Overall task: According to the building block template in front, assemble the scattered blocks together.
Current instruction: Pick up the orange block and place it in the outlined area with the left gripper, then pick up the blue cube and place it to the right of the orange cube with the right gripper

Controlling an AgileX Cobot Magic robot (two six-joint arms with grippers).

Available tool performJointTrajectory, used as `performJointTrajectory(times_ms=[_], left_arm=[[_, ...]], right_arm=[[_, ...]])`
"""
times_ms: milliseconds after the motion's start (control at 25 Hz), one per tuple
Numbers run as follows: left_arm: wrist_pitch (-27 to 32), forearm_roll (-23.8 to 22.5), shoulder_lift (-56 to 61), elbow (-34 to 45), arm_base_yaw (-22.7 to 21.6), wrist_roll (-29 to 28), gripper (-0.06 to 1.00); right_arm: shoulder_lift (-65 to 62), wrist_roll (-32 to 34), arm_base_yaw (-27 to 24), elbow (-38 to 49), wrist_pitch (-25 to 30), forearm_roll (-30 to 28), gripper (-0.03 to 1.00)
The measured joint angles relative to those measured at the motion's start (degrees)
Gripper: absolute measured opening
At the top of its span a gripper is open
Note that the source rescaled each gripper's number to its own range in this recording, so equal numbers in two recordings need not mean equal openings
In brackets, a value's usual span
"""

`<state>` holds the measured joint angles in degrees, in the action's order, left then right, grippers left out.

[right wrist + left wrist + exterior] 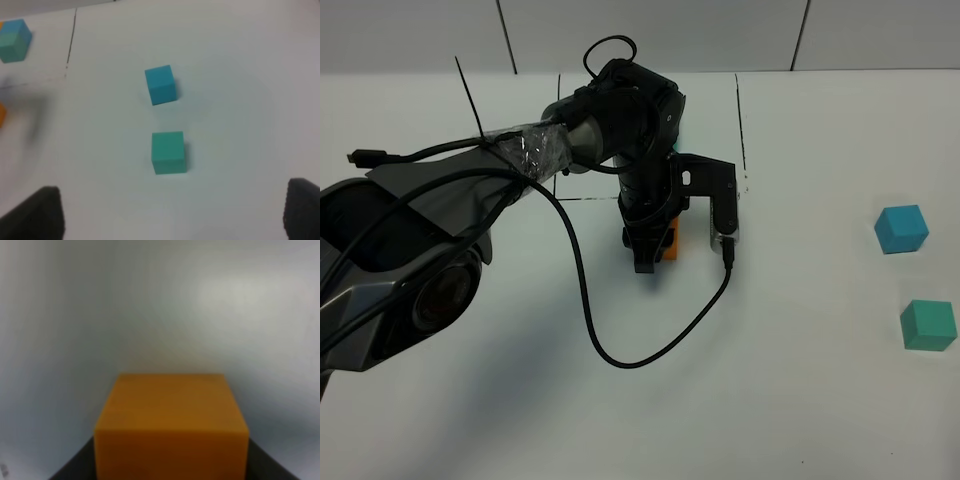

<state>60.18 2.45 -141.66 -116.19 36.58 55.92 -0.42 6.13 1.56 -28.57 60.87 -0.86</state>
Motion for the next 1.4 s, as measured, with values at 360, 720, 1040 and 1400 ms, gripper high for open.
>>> performJointTrajectory(times_ms=[360, 720, 1040, 1400], left_arm=[[-1.4, 0.0, 0.2, 0.0, 0.0, -0.3, 0.65], [1.3, 0.1, 7.4, 0.0, 0.0, -3.5, 1.0], [2.8, -1.9, 15.0, 0.1, -6.2, -22.3, 0.99], [0.5, -2.1, 26.1, 13.2, -23.9, -32.5, 0.98]], right_arm=[[0.0, 0.0, 0.0, 0.0, 0.0, 0.0, 0.77], [0.0, 0.0, 0.0, 0.0, 0.0, 0.0, 0.77], [0.0, 0.0, 0.0, 0.0, 0.0, 0.0, 0.77], [0.0, 0.0, 0.0, 0.0, 0.0, 0.0, 0.77]])
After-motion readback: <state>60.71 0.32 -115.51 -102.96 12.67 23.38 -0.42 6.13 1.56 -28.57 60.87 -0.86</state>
